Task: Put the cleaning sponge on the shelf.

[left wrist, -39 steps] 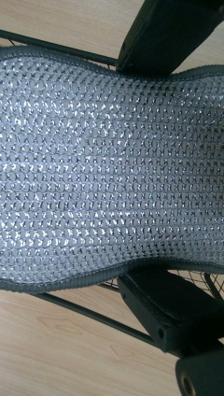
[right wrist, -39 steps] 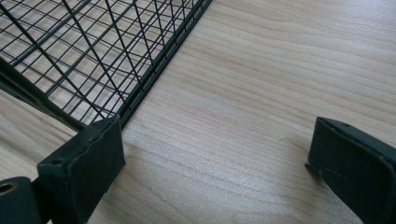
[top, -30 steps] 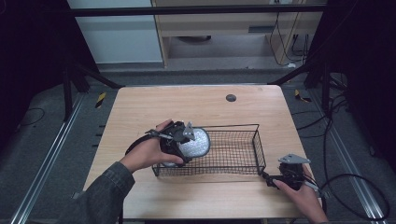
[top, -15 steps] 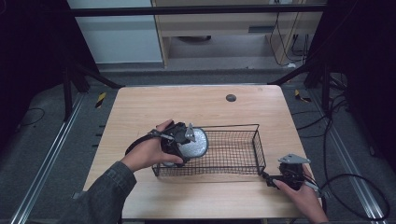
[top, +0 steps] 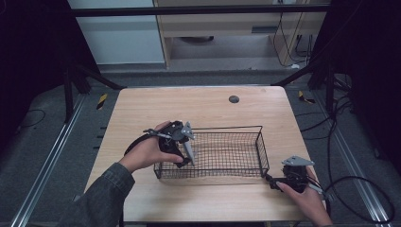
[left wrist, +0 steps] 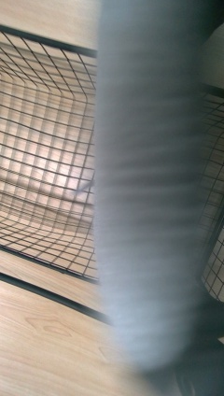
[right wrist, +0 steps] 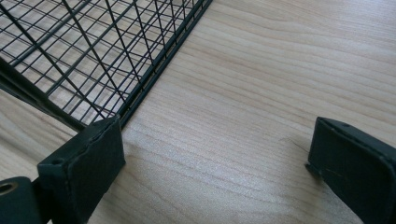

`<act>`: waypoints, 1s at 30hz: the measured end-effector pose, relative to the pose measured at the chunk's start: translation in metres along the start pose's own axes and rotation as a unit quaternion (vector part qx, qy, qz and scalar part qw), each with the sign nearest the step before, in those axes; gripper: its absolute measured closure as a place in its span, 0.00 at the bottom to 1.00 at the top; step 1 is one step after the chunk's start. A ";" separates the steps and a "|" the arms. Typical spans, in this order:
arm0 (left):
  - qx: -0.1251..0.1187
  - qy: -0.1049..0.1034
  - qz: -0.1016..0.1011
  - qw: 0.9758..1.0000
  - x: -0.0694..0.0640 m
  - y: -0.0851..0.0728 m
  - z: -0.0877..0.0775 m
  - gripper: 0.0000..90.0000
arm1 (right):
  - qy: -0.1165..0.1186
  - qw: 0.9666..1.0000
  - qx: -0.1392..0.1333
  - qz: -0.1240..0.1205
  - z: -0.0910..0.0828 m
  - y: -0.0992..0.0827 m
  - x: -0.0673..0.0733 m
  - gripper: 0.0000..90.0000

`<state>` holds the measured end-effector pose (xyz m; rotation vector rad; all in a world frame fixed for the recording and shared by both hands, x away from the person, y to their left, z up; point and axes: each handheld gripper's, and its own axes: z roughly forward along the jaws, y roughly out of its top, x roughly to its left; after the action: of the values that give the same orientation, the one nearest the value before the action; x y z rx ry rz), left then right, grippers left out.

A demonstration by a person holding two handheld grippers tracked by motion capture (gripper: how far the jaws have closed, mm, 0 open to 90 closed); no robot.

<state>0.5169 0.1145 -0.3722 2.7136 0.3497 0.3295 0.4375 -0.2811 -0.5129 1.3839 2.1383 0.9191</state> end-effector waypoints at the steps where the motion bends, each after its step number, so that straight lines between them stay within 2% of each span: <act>1: -0.005 0.002 -0.002 1.000 0.000 0.000 -0.001 0.07 | 0.000 1.000 0.000 0.000 0.000 0.000 0.000 0.04; 5: -0.018 -0.001 -0.005 1.000 -0.001 0.003 -0.007 0.06 | 0.000 1.000 0.000 0.000 0.000 0.000 0.000 0.04; 13: -0.019 0.002 -0.005 1.000 -0.003 0.001 -0.017 0.06 | 0.001 1.000 0.000 0.000 0.000 0.000 0.000 0.04; 17: -0.006 0.007 -0.011 1.000 -0.002 -0.009 -0.020 0.06 | 0.001 1.000 0.001 0.000 0.000 0.000 0.000 0.04; 23: 0.000 0.007 -0.025 1.000 0.000 -0.026 -0.022 0.08 | 0.001 1.000 0.000 0.000 0.000 0.000 0.000 0.04; 30: -0.014 0.015 -0.042 0.999 0.002 -0.044 -0.030 0.08 | 0.000 1.000 0.000 0.000 0.000 0.000 0.000 0.04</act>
<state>0.5025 0.1647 -0.3625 2.6590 0.4637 0.3493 0.4372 -0.2809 -0.5130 1.3834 2.1396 0.9190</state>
